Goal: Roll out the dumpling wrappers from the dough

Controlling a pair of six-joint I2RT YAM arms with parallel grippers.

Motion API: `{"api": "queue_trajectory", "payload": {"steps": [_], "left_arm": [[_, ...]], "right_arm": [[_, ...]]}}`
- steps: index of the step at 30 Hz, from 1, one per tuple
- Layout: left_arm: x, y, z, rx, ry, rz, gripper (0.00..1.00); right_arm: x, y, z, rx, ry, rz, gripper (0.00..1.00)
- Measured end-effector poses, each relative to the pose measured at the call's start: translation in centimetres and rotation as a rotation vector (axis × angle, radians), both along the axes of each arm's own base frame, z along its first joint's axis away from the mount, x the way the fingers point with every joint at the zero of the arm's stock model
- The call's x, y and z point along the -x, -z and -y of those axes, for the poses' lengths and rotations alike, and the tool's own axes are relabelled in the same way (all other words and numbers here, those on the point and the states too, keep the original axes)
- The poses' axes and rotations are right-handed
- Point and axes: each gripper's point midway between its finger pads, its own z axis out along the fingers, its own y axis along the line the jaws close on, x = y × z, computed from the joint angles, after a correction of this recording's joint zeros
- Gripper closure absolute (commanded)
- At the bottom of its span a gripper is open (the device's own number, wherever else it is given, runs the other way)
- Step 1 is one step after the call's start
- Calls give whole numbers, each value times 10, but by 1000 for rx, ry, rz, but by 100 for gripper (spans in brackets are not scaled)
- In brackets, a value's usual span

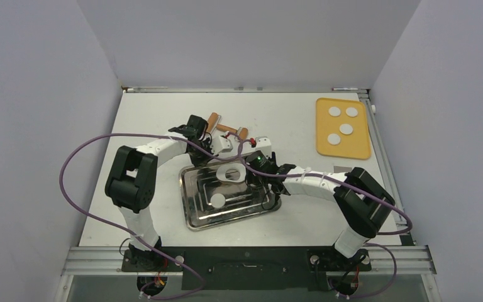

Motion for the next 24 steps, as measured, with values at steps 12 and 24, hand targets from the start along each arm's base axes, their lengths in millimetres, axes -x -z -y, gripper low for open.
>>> {"api": "queue_trajectory", "payload": {"steps": [12,24], "left_arm": [[-5,-2,0,-9,5,17,55],[-24,-89,39,67,108,193,37]], "right_arm": [[-14,-39,21,50,44,20,17],[-51,-139,209,-179,515,158,10]]}}
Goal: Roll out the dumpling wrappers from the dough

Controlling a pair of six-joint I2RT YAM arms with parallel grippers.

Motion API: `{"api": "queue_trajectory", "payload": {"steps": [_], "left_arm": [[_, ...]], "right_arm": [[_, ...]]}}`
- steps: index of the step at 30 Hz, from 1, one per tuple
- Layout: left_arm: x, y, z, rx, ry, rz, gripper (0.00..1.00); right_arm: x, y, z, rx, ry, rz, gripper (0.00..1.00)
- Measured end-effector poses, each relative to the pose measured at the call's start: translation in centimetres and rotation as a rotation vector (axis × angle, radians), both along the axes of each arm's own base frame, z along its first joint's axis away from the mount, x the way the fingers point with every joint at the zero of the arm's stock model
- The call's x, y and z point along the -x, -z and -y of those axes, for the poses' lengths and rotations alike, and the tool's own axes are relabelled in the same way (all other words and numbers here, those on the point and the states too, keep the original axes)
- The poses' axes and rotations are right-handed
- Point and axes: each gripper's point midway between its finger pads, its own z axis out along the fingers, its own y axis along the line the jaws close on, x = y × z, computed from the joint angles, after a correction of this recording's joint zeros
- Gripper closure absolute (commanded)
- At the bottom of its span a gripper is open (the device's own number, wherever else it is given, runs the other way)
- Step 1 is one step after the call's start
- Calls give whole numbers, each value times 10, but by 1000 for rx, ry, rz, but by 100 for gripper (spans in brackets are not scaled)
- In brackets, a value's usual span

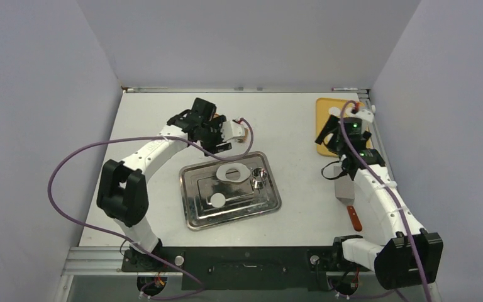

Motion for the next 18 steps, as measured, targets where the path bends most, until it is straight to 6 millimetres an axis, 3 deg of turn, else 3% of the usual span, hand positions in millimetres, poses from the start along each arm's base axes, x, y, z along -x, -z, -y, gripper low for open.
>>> {"api": "queue_trajectory", "payload": {"steps": [3,6,8,10,13,16,18], "left_arm": [[10,-54,46,39,123,120,36],[22,-92,87,100,200,179,36],[26,-98,93,126,189,176,36],[27,-83,79,124,136,143,35],[35,-39,36,88,37,49,34],[50,1,-10,58,-64,-50,34],[54,16,-29,56,-114,-82,33]], "right_arm": [[17,0,60,-19,181,-35,4],[40,11,99,-34,316,-109,4],[56,25,114,-39,370,-193,27],[68,37,121,-24,361,-302,32],[66,44,118,-11,257,-441,31],[42,31,108,-7,86,-496,27],[23,19,105,41,-21,-482,20]]}}
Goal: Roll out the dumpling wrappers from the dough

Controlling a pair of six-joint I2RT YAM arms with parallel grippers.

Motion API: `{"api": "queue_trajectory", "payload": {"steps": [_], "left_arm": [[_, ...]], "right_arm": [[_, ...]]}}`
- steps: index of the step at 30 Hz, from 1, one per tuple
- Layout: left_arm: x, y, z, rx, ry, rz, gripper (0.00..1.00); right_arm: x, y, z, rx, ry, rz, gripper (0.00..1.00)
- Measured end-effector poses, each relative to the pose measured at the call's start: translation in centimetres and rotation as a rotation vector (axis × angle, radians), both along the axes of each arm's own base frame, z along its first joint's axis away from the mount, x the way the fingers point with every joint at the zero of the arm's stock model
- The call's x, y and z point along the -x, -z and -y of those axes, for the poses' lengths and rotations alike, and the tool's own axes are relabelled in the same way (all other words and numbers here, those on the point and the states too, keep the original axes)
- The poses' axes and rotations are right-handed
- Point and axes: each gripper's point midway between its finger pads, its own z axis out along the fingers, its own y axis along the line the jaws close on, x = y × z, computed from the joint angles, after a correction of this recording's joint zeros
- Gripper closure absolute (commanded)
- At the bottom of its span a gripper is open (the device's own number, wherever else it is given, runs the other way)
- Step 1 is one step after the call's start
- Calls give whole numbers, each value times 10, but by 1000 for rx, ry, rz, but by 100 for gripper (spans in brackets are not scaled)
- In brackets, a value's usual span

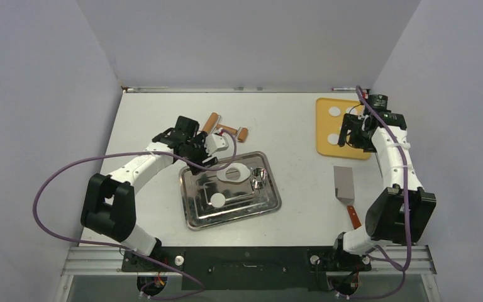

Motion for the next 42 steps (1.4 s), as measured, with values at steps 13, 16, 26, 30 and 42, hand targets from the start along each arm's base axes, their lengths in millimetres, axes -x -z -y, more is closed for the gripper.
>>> {"api": "queue_trajectory", "payload": {"steps": [13,16,26,30,42], "left_arm": [[-15,1,2,34,-18,70,33],[-14,1,4,40,-18,68,33],[-13,4,5,40,-22,58,33],[-14,8,4,35,-24,47,33],[-15,15,0,29,-35,28,33]], "right_arm": [[129,73,-23,219,-513,-502,14],[153,79,-14,226,-508,-566,13],[183,91,-2,250,-515,-683,9],[191,100,8,299,-530,-741,38],[177,97,14,362,-559,-712,92]]}}
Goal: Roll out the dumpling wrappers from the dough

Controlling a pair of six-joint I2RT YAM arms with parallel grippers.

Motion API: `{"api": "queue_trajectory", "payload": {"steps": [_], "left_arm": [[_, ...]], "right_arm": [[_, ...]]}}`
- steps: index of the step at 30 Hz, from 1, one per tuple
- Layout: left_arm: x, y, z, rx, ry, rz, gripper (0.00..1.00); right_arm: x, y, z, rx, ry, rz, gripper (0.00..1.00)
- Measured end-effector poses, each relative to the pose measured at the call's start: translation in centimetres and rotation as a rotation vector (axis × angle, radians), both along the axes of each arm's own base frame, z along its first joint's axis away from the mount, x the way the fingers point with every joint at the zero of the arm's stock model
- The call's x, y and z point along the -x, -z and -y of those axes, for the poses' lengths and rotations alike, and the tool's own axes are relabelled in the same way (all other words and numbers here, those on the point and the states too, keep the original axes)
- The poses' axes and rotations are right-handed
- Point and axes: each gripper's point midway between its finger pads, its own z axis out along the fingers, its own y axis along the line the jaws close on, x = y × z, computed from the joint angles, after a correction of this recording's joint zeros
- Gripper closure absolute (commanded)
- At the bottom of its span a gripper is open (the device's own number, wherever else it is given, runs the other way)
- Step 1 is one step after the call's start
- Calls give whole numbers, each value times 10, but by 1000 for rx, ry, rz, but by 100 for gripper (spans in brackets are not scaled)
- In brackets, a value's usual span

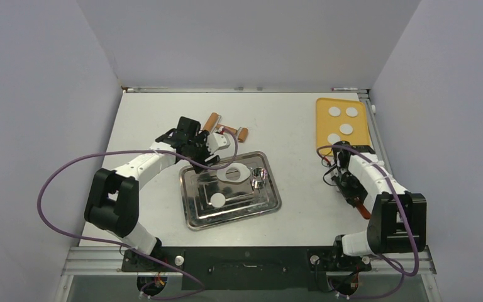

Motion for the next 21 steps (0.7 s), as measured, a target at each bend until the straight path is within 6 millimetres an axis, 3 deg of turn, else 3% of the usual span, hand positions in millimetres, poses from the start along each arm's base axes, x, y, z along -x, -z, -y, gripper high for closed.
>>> {"api": "queue_trajectory", "payload": {"steps": [8,14,21], "left_arm": [[-1,6,-3,9,-8,-25,34],[-4,13,-11,-14,-15,-76,34],[-14,38,-55,-85,-105,-189,34]], "right_arm": [[-72,-46,-9,-8,-29,238,92],[-79,-42,-30,-19,-122,251,92],[-80,-45,-51,-48,-206,273,92]]}}
